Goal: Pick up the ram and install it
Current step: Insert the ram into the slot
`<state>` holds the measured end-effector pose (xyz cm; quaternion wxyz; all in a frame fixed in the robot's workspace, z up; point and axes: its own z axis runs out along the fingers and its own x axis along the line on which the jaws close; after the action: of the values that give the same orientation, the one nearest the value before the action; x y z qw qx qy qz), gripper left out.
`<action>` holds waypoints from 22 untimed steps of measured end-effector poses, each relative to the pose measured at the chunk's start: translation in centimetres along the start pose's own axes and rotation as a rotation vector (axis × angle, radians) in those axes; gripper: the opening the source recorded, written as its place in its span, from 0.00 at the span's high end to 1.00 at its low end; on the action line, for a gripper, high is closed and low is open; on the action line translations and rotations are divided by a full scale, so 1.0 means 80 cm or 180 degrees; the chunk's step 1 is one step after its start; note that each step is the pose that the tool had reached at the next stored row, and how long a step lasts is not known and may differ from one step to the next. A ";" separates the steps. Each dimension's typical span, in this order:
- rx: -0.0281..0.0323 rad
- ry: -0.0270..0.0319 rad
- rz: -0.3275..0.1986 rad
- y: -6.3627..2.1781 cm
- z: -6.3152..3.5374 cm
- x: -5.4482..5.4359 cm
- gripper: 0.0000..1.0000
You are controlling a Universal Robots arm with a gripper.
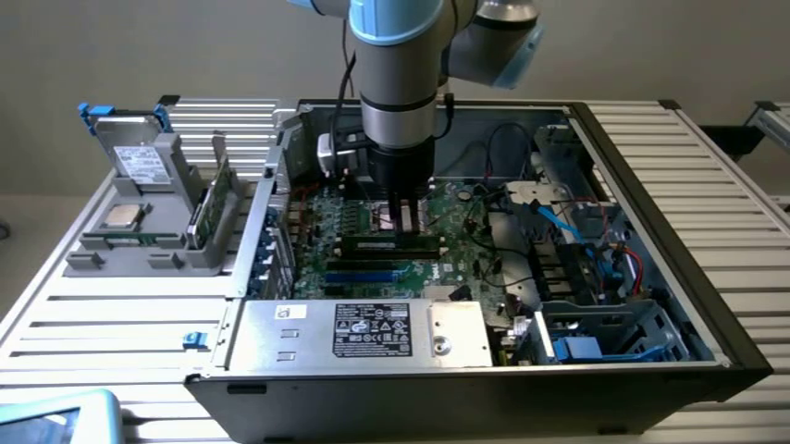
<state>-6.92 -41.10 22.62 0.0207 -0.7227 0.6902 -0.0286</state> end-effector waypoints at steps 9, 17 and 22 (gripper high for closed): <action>0.0012 -0.0001 -0.0019 0.002 0.000 0.000 0.85; 0.0016 -0.0003 -0.0050 0.002 0.000 0.000 0.85; 0.0021 -0.0004 -0.0061 0.002 0.000 0.000 0.85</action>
<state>-7.08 -41.10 22.60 0.0233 -0.7293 0.6831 -0.0306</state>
